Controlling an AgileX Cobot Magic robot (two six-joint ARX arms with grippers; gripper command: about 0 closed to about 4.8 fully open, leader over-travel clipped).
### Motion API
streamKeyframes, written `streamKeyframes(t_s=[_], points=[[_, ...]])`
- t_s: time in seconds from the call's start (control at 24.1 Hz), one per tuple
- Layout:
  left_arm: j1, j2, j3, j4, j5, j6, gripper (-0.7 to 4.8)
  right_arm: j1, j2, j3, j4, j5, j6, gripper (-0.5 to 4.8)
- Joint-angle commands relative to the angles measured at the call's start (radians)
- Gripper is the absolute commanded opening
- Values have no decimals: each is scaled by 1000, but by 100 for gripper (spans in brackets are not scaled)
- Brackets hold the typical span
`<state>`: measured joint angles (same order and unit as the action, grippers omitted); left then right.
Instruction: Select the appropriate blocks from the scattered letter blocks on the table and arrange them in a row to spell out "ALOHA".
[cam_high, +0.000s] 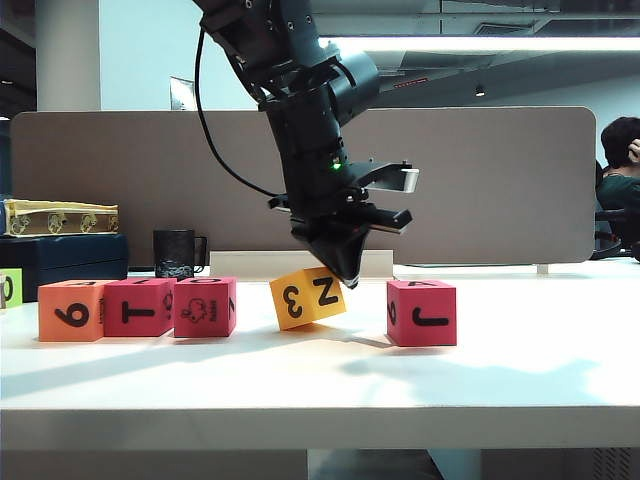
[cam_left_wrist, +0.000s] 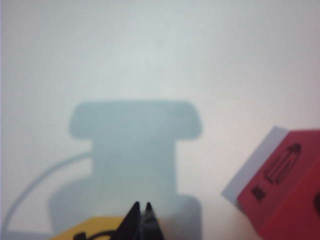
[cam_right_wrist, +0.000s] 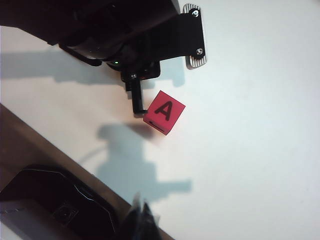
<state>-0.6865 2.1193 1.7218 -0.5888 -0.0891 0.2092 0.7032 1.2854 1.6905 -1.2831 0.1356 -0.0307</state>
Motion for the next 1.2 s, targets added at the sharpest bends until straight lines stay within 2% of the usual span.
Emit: streamKeyframes(t_s=[0.04,0.29,0.5,0.58,0.87,0.99,1.08,1.2], points=[[-3,-2,8,34,6,1,-6,1,-2,3,9,2,5,-5],[-3,-5,23,26,6,1,-3,1,-2,3,17,2,8,-5],[-3,-8,152,-112,3,0,172,1,-2,3,26,2,8,-5],[-3,-9,200,-162,3,-9,227,1,-2,3,28,2,8,-5],[11,2,242,-300,-2,-166,377,1,-2,3,27,2,6,-5],[18,21,241,-316,-6,-185,377,1,-2,3,29,2,3,-5],[26,32,241,-323,-49,-234,377,1,-2,3,30,1,3,-5],[38,37,238,-331,-45,-299,377,1,-2,3,30,1,3,-5]])
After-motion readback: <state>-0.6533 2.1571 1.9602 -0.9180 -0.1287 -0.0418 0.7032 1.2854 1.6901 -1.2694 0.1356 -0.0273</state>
